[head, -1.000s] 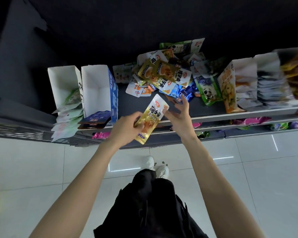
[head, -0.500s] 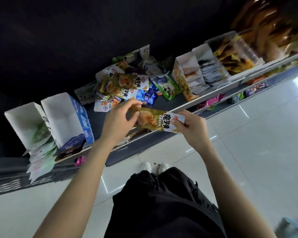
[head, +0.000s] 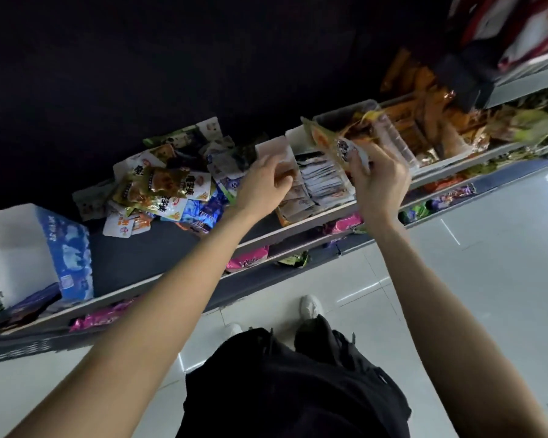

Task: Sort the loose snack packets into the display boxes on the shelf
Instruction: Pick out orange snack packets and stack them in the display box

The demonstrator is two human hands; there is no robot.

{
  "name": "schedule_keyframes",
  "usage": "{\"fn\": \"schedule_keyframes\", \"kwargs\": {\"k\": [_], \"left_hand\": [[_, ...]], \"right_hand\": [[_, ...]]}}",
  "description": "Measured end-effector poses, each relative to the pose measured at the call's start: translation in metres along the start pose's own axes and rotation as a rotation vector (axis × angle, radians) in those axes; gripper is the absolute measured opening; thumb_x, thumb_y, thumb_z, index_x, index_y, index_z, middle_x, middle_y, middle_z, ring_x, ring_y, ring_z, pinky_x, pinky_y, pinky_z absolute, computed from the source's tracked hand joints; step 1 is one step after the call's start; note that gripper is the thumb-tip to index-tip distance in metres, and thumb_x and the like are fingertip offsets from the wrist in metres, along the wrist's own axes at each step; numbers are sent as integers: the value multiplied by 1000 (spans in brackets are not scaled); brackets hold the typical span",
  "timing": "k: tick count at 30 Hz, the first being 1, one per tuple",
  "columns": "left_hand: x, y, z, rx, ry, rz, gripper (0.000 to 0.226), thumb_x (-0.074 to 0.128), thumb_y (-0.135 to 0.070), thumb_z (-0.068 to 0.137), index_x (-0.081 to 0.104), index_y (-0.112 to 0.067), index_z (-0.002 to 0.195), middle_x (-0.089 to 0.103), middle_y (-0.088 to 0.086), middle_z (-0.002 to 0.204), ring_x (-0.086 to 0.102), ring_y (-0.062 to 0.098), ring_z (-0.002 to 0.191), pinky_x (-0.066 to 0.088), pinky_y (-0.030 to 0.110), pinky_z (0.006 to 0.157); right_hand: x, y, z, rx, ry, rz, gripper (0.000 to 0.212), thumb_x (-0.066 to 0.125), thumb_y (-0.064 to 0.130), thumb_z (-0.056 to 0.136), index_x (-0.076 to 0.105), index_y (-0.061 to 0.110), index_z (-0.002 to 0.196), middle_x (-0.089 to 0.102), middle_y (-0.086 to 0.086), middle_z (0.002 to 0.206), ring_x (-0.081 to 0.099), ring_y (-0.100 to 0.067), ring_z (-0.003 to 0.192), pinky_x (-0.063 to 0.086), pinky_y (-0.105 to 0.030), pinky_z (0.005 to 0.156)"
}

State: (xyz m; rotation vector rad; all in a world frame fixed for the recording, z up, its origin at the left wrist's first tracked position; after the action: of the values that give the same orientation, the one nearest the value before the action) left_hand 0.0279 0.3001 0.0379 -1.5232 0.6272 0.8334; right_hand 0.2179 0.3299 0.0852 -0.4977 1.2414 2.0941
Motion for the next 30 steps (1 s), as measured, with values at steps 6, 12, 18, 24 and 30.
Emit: {"fn": "schedule_keyframes", "kwargs": {"k": [6,12,18,24,30], "left_hand": [[38,-25,37,-74,10,178,41,48,-30,96,47,-23,136,50,-1,139,55,12,107,43,26,92],[50,-27,28,-120,-157,221,29,53,-27,94,61,-28,122,63,-5,121,64,14,96,51,27,77],[53,-31,31,-147,-244,249,23,54,-27,94,65,-27,114,66,-5,114,64,13,94,47,21,70],[51,-29,34,-180,-333,222,20,54,-28,94,68,-27,108,69,-7,110,66,13,93,44,20,70],[53,-20,41,-202,-347,164,15,60,-27,90,71,-27,101,72,-7,98,68,12,85,55,31,72]], "right_hand": [[53,-9,63,-656,239,-287,21,64,-1,70,72,13,83,66,-6,74,61,-28,68,47,-32,62],[58,6,101,-808,394,-464,25,72,3,63,72,20,81,66,-7,73,64,-30,70,51,-33,62],[76,4,85,-968,608,-583,32,49,5,89,63,18,115,65,-5,106,60,-25,103,47,-33,83],[90,-24,73,-682,746,-582,27,49,7,93,63,16,115,68,-9,99,66,-28,93,52,-35,76],[109,-28,75,-681,749,-622,36,47,2,92,61,22,118,68,-8,100,64,-29,96,49,-33,76]]}}
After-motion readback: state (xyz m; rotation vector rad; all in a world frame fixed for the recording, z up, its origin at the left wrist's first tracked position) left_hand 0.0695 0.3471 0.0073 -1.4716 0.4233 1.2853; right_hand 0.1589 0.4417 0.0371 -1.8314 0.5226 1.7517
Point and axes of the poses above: each hand's wrist, its own z-axis towards the middle knuckle, its own x-axis out of the palm, y = z × x, the point moved 3 cm from there along z, towards the middle knuckle
